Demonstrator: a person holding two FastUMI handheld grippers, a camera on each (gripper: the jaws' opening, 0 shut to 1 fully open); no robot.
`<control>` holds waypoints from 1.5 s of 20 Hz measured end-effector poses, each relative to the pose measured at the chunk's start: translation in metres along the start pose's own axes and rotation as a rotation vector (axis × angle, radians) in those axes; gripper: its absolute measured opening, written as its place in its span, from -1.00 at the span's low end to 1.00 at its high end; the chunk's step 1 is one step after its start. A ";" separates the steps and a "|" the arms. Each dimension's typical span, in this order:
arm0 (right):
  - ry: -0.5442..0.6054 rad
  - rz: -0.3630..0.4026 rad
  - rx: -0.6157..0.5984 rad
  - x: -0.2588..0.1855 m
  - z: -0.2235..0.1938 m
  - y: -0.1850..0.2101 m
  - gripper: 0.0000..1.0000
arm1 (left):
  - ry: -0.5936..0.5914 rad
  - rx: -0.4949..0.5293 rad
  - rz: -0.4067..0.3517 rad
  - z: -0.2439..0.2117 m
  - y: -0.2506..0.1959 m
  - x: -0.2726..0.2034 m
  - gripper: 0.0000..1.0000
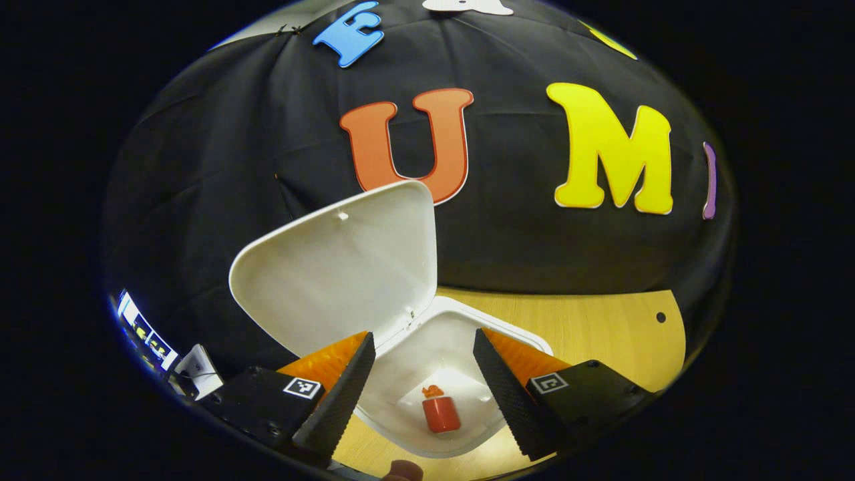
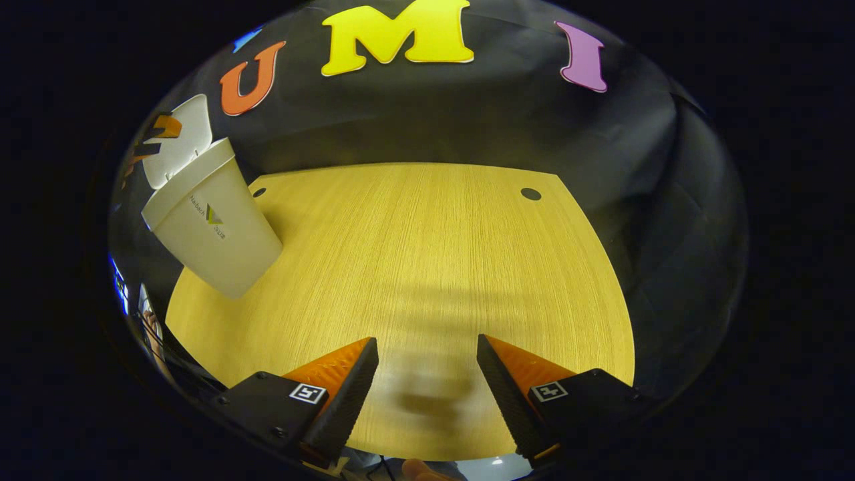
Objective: Press the lid of the desktop garbage bin to open it, pick up the crumpled paper on the desktop and throw it into the bin, then pick up the pop can on the desktop and drop it into the bin, and finally close the garbage bin lid.
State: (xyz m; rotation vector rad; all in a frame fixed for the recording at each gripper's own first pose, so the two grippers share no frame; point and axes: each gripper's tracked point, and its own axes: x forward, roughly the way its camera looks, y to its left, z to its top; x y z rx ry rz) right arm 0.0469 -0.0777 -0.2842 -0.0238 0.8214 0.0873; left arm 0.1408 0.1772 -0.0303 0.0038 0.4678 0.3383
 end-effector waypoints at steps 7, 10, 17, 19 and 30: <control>-0.028 0.036 -0.049 0.002 0.022 -0.005 0.89 | -0.129 -0.063 0.103 0.092 0.034 -0.028 0.94; -0.041 0.088 -0.023 -0.002 0.026 0.000 0.89 | -0.129 -0.063 0.159 0.117 0.053 -0.017 0.94; -0.062 0.081 -0.004 -0.001 0.019 -0.019 0.90 | -0.071 -0.209 0.221 0.126 0.090 0.026 0.94; -0.056 0.072 0.017 -0.001 0.020 -0.020 0.90 | -0.040 -0.226 0.243 0.118 0.096 0.040 0.94; -0.067 0.047 -0.005 -0.008 0.017 -0.030 0.90 | -0.052 -0.335 0.207 0.075 0.047 0.018 0.88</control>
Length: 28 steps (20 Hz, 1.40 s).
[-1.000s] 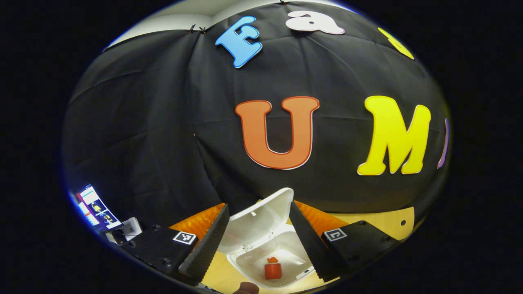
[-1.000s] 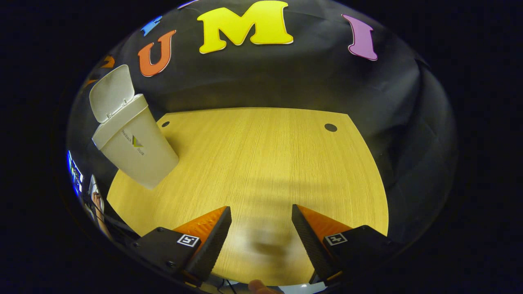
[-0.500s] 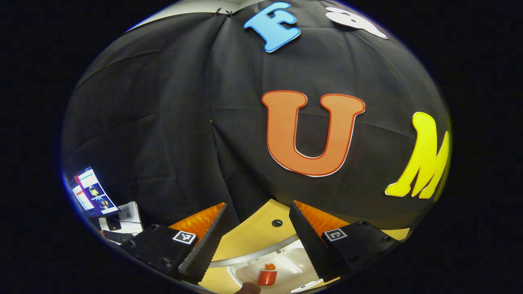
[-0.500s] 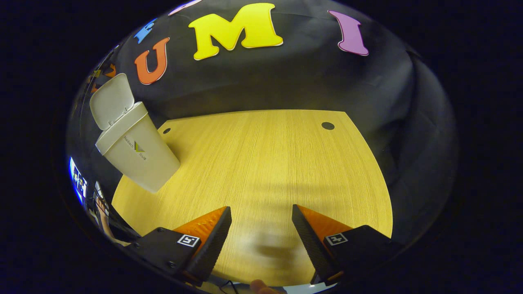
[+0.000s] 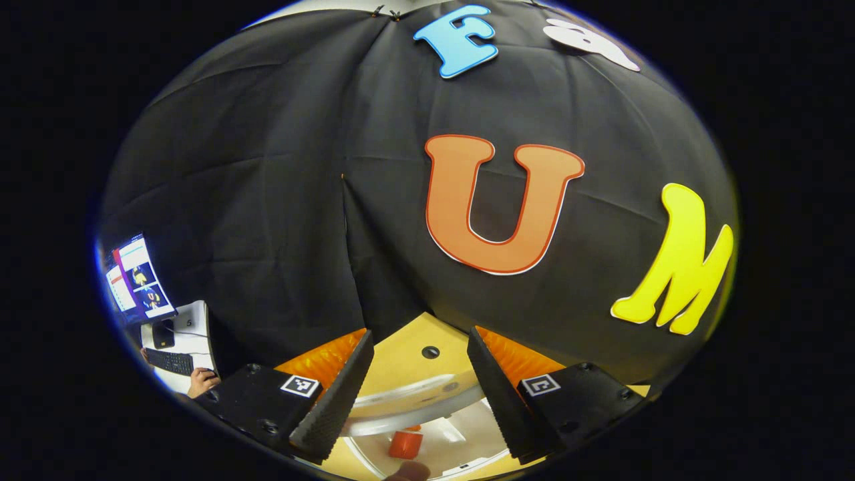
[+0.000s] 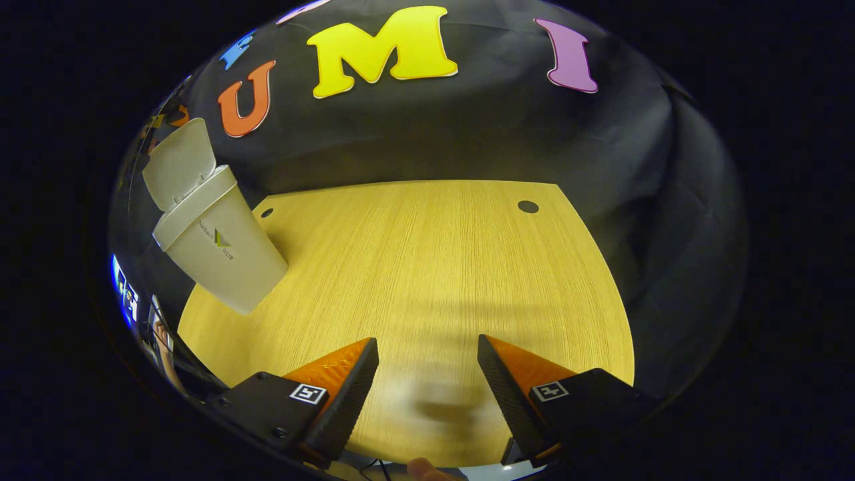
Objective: Press the lid of the desktop garbage bin to open it, pick up the crumpled paper on the desktop and throw it into the bin, then pick up the pop can on the desktop and drop it into the bin, and finally close the garbage bin lid.
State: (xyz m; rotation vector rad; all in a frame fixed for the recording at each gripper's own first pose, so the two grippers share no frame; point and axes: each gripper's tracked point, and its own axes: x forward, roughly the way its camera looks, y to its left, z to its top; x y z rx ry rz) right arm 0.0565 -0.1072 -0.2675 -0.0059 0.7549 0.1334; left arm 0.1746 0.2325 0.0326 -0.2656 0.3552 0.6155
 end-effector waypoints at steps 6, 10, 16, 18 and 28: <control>-0.044 0.042 -0.023 -0.005 0.006 0.006 0.87 | 0.102 0.054 -0.024 -0.084 -0.022 -0.030 0.88; -0.032 0.063 -0.028 -0.007 -0.004 0.003 0.87 | 0.099 0.054 -0.046 -0.112 -0.037 -0.041 0.87; -0.035 0.071 -0.023 -0.007 -0.001 -0.010 0.87 | 0.146 0.044 -0.023 -0.148 -0.043 -0.041 1.00; -0.030 0.092 -0.022 -0.006 -0.003 -0.009 0.91 | 0.179 0.042 -0.013 -0.163 -0.041 -0.041 0.88; -0.016 0.230 0.043 0.009 -0.008 0.010 0.87 | 0.250 0.114 0.029 -0.186 -0.041 -0.037 0.88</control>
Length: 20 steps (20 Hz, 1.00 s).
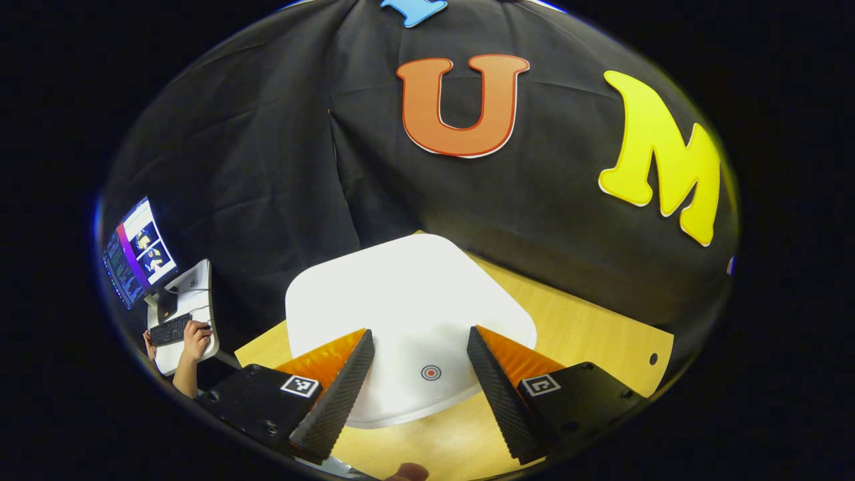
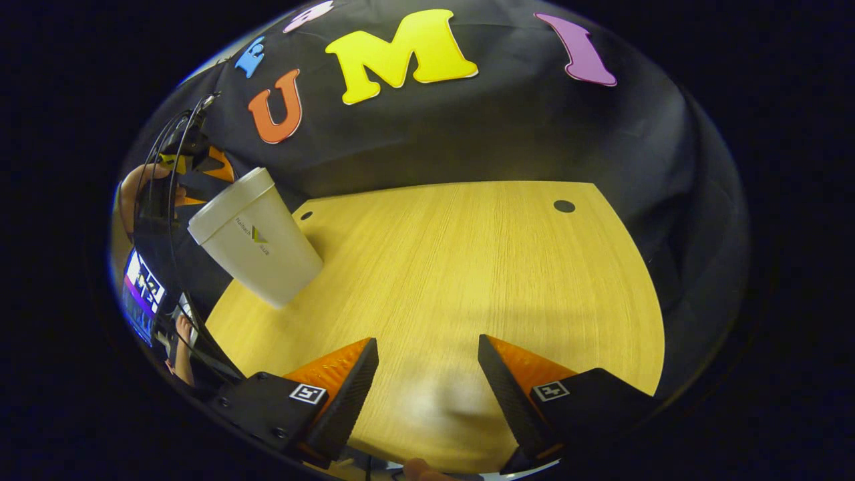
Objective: Press the lid of the desktop garbage bin to open it, pick up the crumpled paper on the desktop and throw it into the bin, then pick up the pop can on the desktop and drop it into the bin, and finally close the garbage bin lid.
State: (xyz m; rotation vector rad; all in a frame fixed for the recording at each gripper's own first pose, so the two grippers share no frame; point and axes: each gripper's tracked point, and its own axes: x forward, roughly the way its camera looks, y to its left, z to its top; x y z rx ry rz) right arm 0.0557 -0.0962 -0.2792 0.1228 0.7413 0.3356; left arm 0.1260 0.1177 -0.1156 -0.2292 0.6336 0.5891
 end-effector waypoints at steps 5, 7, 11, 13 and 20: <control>-0.045 0.060 0.068 0.012 0.005 0.000 0.94 | 0.115 0.034 0.008 -0.002 -0.003 0.004 0.89; -0.053 0.058 0.061 0.019 -0.001 -0.007 0.94 | 0.170 0.019 0.025 -0.006 -0.004 0.009 0.90; -0.042 0.035 0.023 0.028 -0.017 -0.017 0.94 | 0.169 0.006 0.063 0.001 -0.007 0.011 0.96; -0.041 0.023 0.004 0.024 -0.020 -0.020 0.94 | 0.137 -0.008 0.065 0.004 -0.009 0.012 0.96; -0.099 -0.016 -0.133 -0.004 -0.005 -0.006 0.94 | 0.036 -0.052 -0.025 0.006 -0.011 -0.001 0.90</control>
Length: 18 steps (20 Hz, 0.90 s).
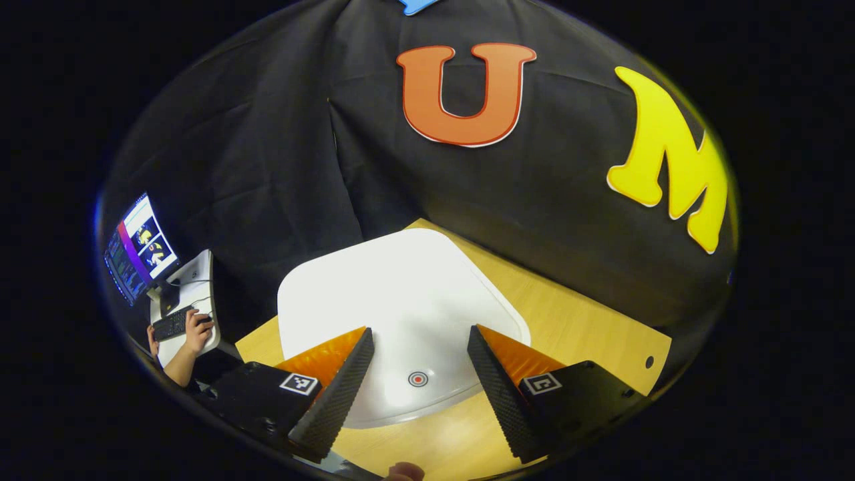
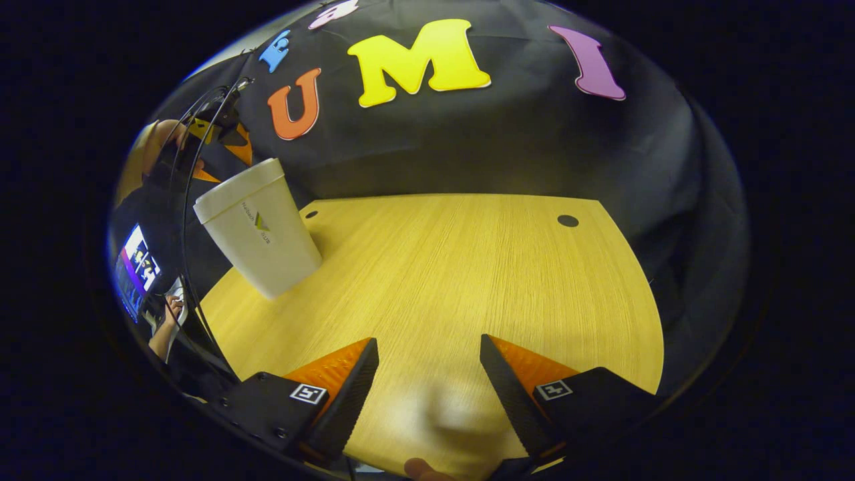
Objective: Press the lid of the desktop garbage bin to open it, pick up the crumpled paper on the desktop and throw it into the bin, then pick up the pop can on the desktop and drop it into the bin, and finally close the garbage bin lid.
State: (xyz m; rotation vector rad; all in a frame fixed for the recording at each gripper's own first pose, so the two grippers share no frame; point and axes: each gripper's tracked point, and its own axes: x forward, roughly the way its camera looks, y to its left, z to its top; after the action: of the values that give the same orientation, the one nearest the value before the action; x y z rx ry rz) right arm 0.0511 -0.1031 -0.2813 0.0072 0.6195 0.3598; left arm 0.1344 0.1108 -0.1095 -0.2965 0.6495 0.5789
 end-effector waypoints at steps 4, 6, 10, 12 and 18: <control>-0.044 -0.034 -0.024 -0.017 0.022 0.017 0.94 | -0.118 0.045 -0.058 0.013 0.007 -0.033 0.91; -0.074 -0.057 -0.032 -0.027 0.038 0.026 0.87 | -0.174 0.059 -0.109 0.017 0.003 -0.053 0.90; -0.166 -0.121 -0.026 -0.052 0.082 0.044 0.94 | -0.288 0.109 -0.203 0.022 0.005 -0.099 0.90; -0.232 -0.156 -0.047 -0.066 0.108 0.055 0.94 | -0.371 0.179 -0.198 0.027 0.009 -0.123 0.91; -0.386 -0.220 -0.116 -0.102 0.156 0.099 0.94 | -0.513 0.266 -0.381 0.008 -0.001 -0.162 0.92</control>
State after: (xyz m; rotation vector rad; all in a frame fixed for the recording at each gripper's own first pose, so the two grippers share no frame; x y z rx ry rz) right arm 0.0306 -0.0282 -0.0846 -0.0996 0.2137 0.1731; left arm 0.0338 0.0470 0.0003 -0.0123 0.1585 0.1820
